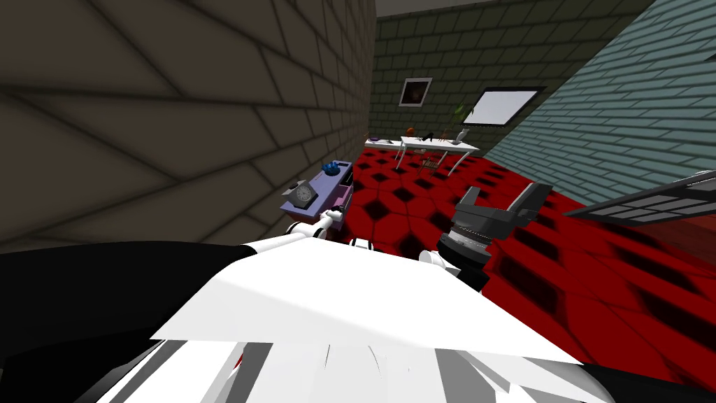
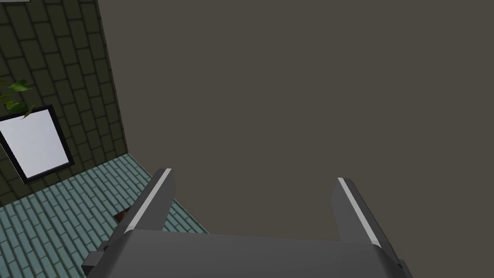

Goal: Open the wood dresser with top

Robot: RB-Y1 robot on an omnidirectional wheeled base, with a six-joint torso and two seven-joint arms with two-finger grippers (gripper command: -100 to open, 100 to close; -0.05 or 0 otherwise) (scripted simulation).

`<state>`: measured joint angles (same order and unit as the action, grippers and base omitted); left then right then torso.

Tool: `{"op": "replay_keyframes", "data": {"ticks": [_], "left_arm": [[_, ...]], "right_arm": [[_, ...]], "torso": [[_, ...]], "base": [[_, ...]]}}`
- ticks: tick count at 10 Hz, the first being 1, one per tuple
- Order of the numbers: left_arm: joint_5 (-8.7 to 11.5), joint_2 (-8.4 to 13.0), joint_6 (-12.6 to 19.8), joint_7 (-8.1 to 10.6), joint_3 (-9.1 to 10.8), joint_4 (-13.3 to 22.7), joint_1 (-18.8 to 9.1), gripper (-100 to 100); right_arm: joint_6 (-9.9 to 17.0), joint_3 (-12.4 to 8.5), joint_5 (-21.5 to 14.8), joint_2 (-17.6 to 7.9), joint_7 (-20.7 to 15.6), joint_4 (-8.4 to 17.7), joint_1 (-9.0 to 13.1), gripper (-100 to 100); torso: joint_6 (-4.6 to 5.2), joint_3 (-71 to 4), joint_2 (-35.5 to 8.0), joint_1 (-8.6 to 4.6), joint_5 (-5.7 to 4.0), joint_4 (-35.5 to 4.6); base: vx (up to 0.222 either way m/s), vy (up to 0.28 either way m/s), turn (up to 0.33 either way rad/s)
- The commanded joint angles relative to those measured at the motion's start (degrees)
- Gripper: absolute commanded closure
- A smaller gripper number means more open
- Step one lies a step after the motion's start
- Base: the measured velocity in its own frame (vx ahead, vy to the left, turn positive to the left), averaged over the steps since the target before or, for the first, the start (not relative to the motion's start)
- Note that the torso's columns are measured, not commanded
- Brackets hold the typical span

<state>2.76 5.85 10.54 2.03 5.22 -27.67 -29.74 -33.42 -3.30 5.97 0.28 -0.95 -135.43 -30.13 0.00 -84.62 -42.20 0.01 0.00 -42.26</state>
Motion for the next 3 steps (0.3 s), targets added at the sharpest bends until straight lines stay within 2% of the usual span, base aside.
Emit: {"op": "replay_keyframes", "data": {"ticks": [1,3], "left_arm": [[0.00,0.00,0.00,0.00,0.00,0.00,0.00,0],[0.00,0.00,0.00,0.00,0.00,0.00,0.00,0]], "right_arm": [[0.00,0.00,0.00,0.00,0.00,0.00,0.00,0],[0.00,0.00,0.00,0.00,0.00,0.00,0.00,0]], "torso": [[0.00,0.02,-0.04,-0.01,0.00,-0.01],[0.00,0.06,-0.09,-0.01,0.00,-0.03]], "base": [[0.000,0.000,0.000],[0.000,0.000,0.000]]}}
